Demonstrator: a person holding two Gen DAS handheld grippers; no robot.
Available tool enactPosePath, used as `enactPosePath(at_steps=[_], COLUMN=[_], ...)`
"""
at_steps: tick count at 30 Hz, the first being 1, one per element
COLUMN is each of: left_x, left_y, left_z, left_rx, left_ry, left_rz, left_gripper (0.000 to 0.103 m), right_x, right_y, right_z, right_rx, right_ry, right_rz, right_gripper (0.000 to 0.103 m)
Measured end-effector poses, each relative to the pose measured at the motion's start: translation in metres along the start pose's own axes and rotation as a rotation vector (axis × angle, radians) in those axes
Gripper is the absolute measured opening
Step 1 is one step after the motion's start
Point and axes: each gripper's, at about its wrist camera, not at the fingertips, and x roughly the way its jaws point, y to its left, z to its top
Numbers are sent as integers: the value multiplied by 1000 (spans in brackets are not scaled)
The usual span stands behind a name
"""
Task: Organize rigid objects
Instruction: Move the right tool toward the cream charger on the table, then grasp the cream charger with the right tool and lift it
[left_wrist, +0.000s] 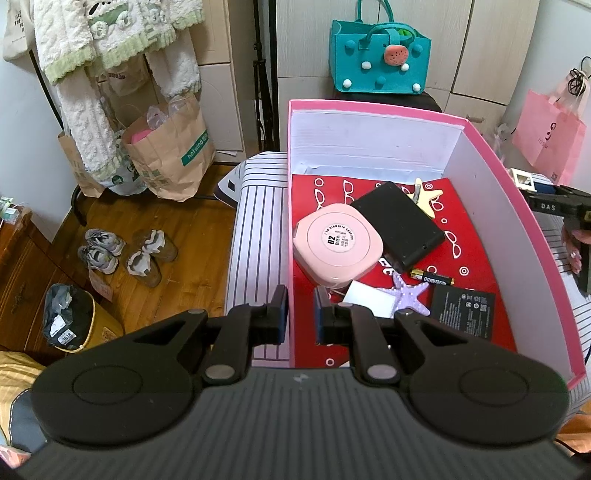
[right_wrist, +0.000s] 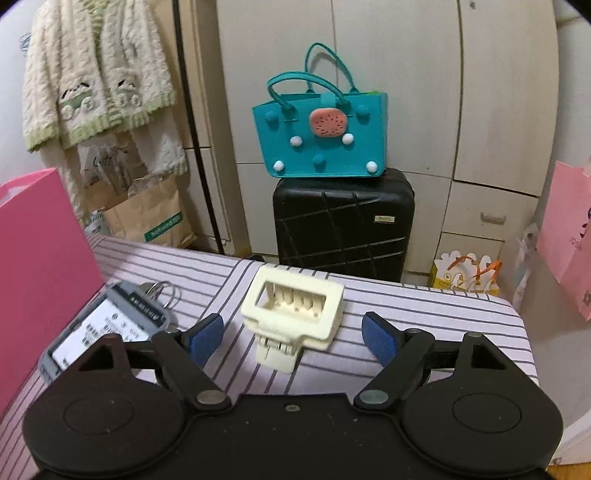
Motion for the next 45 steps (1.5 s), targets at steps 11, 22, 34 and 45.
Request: enactPosePath(at_steps=[11,22,34,45], left_x=[1,1,2,0], left_y=[0,5,9,12], left_z=[0,-3,-4,-6], left_rx=[2,16,39,39], left_ry=[-3,-14,-16,-25], left_rz=[-9,-40,-77,-89], left_gripper=[13,13,13,13], right_x=[-21,-83,-141,-116], right_y=[19,55,135,238], right_z=[0,9,33,46], right_rx=[-24,12,5,-292], right_ry=[-44,-60,-33,164], right_rz=[-35,89,392,484], right_gripper=[63,63,63,63])
